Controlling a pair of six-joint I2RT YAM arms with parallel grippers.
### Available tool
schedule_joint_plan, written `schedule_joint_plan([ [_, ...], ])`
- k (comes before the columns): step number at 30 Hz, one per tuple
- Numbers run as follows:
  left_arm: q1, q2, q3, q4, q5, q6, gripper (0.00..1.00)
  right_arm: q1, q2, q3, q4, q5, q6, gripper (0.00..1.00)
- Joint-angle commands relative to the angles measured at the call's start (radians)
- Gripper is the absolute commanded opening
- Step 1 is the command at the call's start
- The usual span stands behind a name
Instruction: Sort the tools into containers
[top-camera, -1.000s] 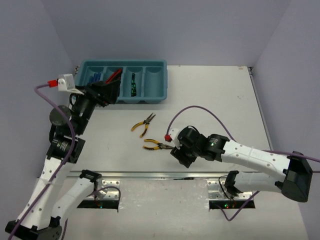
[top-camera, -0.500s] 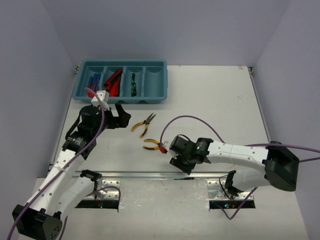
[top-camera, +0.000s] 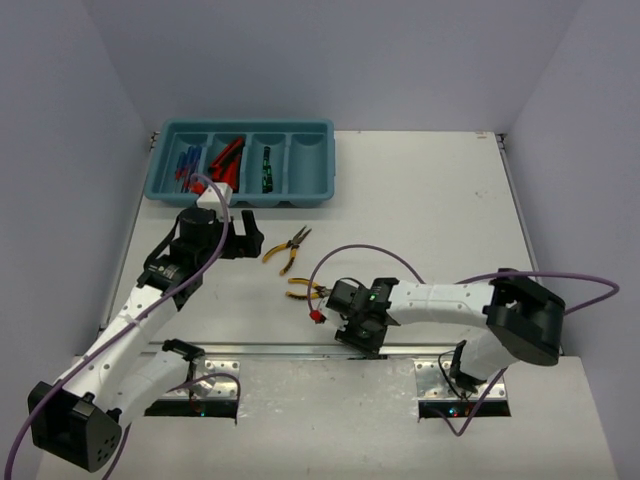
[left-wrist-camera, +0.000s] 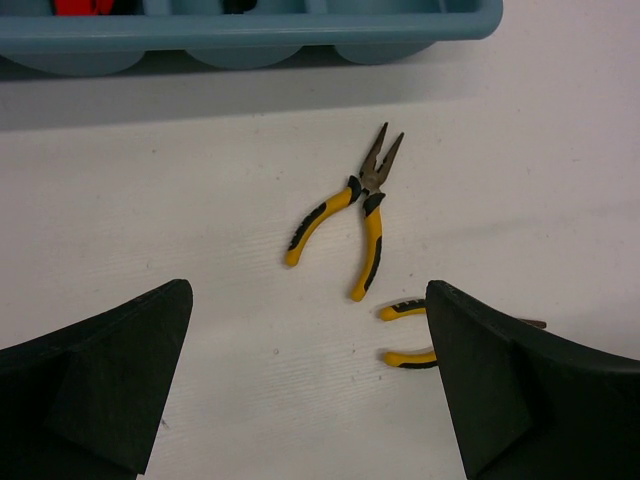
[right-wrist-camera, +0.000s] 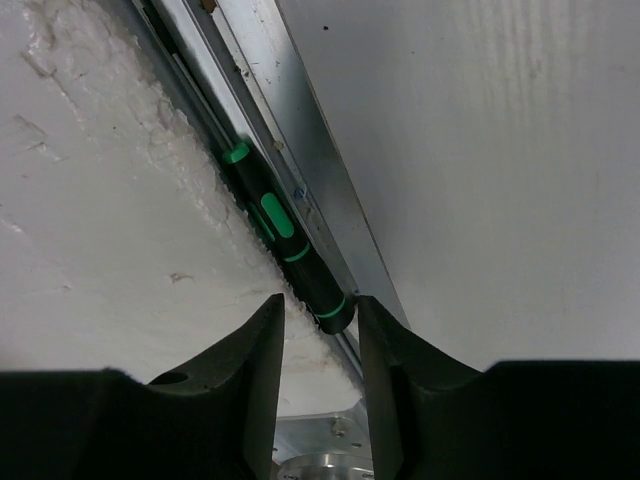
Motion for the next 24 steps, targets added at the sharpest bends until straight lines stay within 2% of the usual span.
schedule_joint_plan([
  [1, -0.022, -0.024, 0.028, 0.031, -0.020, 0.019, 1.00, 0.033, 0.075, 0.055, -0.018, 0.041, -0.016, 0.35],
  [12, -0.069, -0.056, 0.026, 0.024, -0.039, 0.023, 1.00, 0.044, 0.224, 0.089, -0.003, 0.091, 0.017, 0.27],
  [24, -0.088, -0.096, 0.020, 0.021, -0.044, 0.023, 1.00, 0.085, 0.327, 0.151, -0.103, -0.075, -0.001, 0.34],
])
